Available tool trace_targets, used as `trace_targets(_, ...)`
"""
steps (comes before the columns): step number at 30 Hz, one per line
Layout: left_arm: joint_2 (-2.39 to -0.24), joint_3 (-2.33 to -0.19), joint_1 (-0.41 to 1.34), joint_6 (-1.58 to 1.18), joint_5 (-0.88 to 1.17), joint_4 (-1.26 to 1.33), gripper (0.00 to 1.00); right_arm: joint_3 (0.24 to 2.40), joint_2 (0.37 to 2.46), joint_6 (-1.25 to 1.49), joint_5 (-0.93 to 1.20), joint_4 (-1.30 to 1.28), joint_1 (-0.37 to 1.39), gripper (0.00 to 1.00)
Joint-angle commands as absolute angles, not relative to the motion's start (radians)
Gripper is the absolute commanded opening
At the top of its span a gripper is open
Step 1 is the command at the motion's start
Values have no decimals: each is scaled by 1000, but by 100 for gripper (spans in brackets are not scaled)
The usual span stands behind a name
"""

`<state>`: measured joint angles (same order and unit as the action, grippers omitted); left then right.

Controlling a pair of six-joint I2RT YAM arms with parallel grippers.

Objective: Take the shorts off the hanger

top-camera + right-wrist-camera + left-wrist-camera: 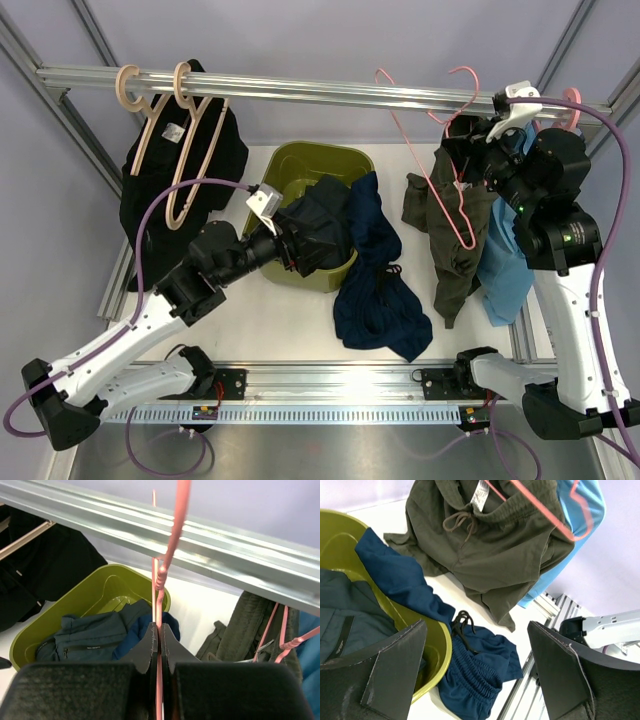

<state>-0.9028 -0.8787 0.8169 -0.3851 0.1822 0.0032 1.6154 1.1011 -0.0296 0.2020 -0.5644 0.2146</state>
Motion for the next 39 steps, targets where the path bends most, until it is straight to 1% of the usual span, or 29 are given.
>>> trace_targets(1, -890, -865, 819, -388, 166, 81, 87, 1674, 1103, -28, 181, -471, 221, 0)
trace_targets(7, -897, -867, 819, -390, 175, 84, 87, 1635, 1150, -6, 169, -492, 221, 0)
trace_targets(13, -881, -845, 818, -402, 170, 90, 87, 1657, 1218, 31, 141, -472, 221, 0)
trace_targets(17, -874, -838, 818, -405, 166, 92, 87, 1680, 1262, 48, 143, -508, 224, 0)
trace_targets(38, -870, -831, 818, -408, 164, 94, 88, 1532, 1190, 45, 160, -515, 236, 0)
trace_targets(39, -868, -831, 819, -408, 166, 92, 88, 1526, 1186, 43, 163, -515, 236, 2)
